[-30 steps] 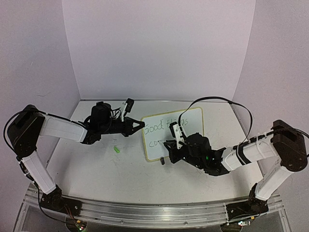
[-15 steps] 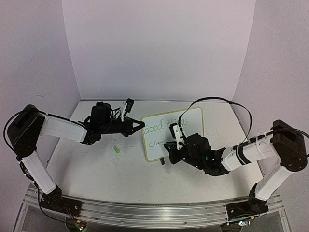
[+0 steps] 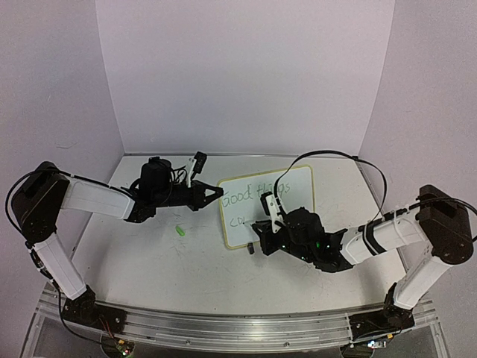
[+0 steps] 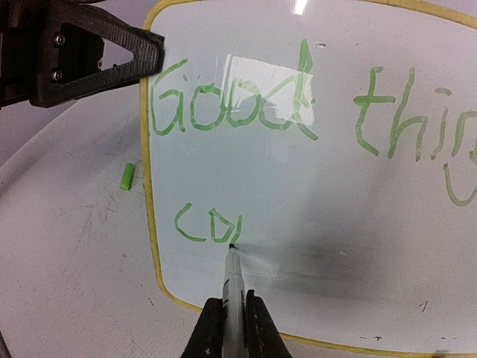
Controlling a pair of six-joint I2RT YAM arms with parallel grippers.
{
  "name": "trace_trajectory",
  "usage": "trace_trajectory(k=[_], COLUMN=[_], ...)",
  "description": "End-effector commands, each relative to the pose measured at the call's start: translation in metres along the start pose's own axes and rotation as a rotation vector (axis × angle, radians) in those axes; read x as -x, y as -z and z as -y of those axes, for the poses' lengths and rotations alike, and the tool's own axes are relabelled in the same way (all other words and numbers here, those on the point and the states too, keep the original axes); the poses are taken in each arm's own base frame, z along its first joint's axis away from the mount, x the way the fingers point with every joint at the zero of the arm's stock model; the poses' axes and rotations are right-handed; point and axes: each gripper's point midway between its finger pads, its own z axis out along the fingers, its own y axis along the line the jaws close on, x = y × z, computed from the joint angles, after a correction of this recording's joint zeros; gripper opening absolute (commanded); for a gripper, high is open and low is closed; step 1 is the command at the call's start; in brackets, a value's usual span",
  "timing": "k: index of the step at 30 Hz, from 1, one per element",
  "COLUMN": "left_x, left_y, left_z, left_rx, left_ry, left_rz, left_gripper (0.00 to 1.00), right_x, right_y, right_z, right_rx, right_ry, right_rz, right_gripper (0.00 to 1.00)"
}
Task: Write a sentence on the whiteboard
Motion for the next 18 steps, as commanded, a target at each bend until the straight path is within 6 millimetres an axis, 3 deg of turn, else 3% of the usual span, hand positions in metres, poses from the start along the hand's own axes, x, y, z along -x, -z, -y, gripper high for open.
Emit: trace_trajectory(k=[1,18], left_x=[0.019,0.019], left_y=[0.003,0.004], left_z=[-0.004,-0.004], left_rx=[0.051,0.049], left_ry=[-0.074,-0.073], left_rz=[0.039,0.037], left_gripper=[0.0,0.0], right_x=[0.017,0.04], right_y=[-0.003,0.0], right_z=[0.005,0.008], right_rx=[-0.04,-0.071], right_ry=[-0.01,-0.012], right_rz=[0.046,0.116], right_gripper=[0.0,0.0])
